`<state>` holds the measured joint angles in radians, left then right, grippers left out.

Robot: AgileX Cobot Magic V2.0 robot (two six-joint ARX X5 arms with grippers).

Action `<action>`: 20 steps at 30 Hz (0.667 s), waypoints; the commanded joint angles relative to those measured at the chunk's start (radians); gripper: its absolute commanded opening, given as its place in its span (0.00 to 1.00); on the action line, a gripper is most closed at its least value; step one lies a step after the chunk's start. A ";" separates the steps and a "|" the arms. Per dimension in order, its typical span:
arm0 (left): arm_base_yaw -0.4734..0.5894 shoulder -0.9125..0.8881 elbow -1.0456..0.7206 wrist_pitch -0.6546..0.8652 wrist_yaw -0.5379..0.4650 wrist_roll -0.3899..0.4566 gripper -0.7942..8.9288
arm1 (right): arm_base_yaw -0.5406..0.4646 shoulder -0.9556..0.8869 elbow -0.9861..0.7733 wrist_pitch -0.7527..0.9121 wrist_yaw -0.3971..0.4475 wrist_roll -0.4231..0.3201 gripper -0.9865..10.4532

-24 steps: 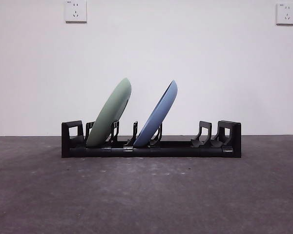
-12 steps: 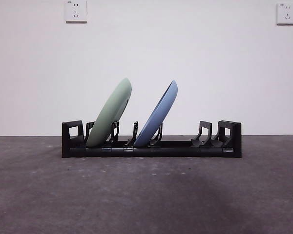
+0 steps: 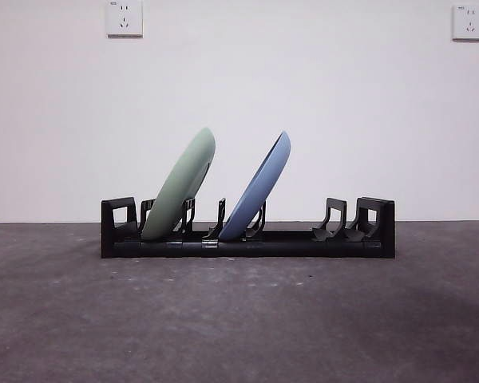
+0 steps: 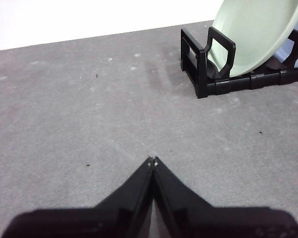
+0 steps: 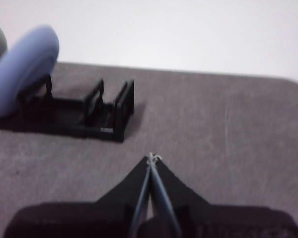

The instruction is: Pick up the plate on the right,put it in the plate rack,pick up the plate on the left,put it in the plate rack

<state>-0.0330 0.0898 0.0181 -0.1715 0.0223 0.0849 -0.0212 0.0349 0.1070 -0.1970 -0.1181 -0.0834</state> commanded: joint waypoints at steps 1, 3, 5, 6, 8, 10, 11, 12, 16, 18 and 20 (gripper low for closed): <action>0.004 0.000 -0.011 0.005 0.005 -0.006 0.08 | -0.002 -0.027 -0.068 0.023 0.005 0.033 0.09; 0.004 0.001 -0.011 0.005 0.005 -0.006 0.08 | -0.002 -0.027 -0.093 0.018 0.006 0.037 0.09; 0.004 0.002 -0.011 0.005 0.005 -0.006 0.08 | -0.002 -0.027 -0.093 0.025 0.011 0.038 0.09; 0.004 0.002 -0.011 0.007 0.005 -0.006 0.08 | -0.002 -0.027 -0.093 0.024 0.015 0.038 0.09; 0.004 0.006 -0.011 0.007 0.005 -0.006 0.08 | -0.002 -0.027 -0.093 0.024 0.014 0.048 0.09; 0.004 0.007 -0.011 0.007 0.005 -0.006 0.08 | 0.001 -0.027 -0.093 0.025 0.014 0.056 0.09; 0.004 0.009 -0.011 0.007 0.005 -0.006 0.08 | 0.001 -0.027 -0.093 0.025 0.015 0.057 0.09; 0.004 0.009 -0.011 0.006 0.005 -0.006 0.08 | 0.001 -0.027 -0.093 0.024 0.018 0.057 0.09; 0.004 0.009 -0.011 0.006 0.005 -0.006 0.08 | 0.001 -0.026 -0.092 0.024 0.018 0.056 0.09; 0.004 0.009 -0.011 0.006 0.005 -0.006 0.08 | 0.001 -0.026 -0.092 0.024 0.018 0.057 0.09; 0.004 0.009 -0.011 0.006 0.005 -0.006 0.08 | 0.001 -0.026 -0.092 0.024 0.018 0.057 0.09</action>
<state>-0.0326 0.0978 0.0181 -0.1711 0.0223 0.0849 -0.0208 0.0105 0.0246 -0.1802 -0.1040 -0.0372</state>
